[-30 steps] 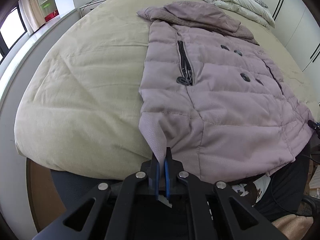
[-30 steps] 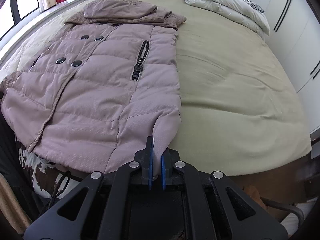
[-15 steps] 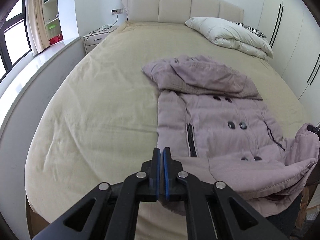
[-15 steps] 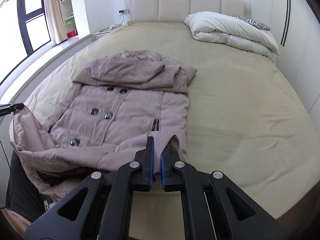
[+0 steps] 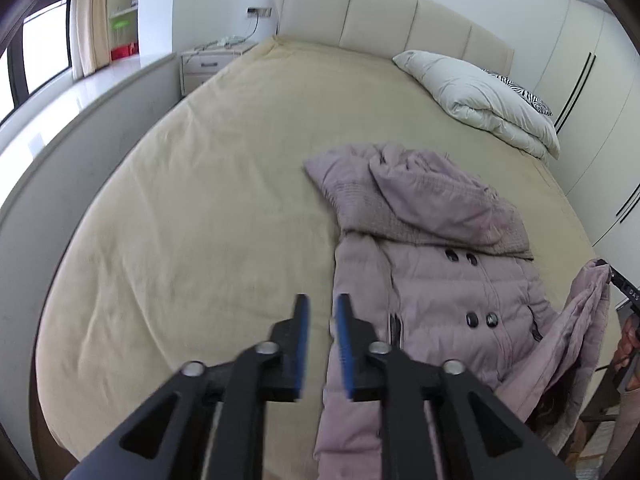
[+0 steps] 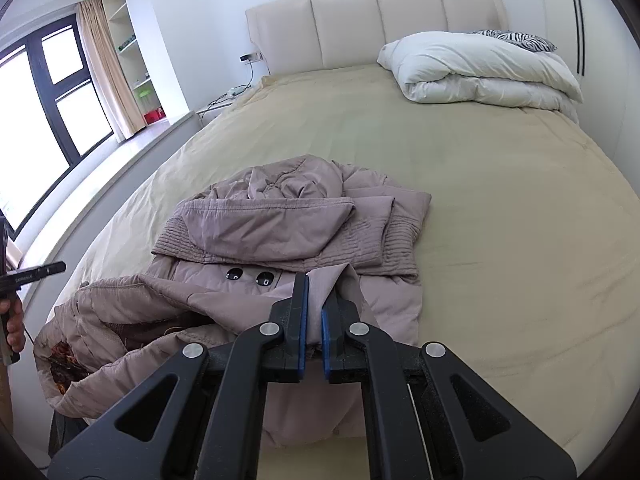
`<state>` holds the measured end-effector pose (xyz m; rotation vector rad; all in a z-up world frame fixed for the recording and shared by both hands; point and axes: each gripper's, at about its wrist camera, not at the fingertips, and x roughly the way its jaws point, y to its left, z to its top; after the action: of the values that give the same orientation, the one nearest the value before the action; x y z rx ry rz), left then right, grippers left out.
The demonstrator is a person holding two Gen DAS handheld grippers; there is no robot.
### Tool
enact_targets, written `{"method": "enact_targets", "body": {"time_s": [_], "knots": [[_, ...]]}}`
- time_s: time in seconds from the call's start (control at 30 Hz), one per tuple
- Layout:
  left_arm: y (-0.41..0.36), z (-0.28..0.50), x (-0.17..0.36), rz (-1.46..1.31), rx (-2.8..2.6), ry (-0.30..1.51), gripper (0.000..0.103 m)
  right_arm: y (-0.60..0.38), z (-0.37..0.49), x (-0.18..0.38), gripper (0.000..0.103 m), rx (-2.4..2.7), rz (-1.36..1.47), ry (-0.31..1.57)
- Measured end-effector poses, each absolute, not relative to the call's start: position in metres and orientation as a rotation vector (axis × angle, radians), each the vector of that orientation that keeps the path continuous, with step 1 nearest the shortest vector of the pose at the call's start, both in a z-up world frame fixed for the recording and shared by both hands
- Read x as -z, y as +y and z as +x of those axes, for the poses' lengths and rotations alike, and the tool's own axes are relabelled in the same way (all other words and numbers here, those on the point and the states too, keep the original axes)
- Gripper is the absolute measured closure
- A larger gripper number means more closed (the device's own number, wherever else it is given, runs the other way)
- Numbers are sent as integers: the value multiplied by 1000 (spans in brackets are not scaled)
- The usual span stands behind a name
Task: Fold large clothes
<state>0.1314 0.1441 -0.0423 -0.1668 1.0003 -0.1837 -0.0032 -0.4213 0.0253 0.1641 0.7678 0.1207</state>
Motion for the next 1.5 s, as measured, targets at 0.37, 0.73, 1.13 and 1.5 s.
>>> {"method": "enact_targets", "body": {"time_s": [0.37,0.73,1.13,1.5], "knots": [[176,20,124,-587,362,1315,23,-431,-75,-12,99,-97,184,761],[140,-11,160,-533,389,1524,44,-423,-108,-14,99,-110,175,754],[151,-40,180,-663,411,1494,77,-439,-130,-6,99,-108,199,762],[154,-16,91,-417,281,1173,98,-433,-138,-11,99,-75,137,721]]}}
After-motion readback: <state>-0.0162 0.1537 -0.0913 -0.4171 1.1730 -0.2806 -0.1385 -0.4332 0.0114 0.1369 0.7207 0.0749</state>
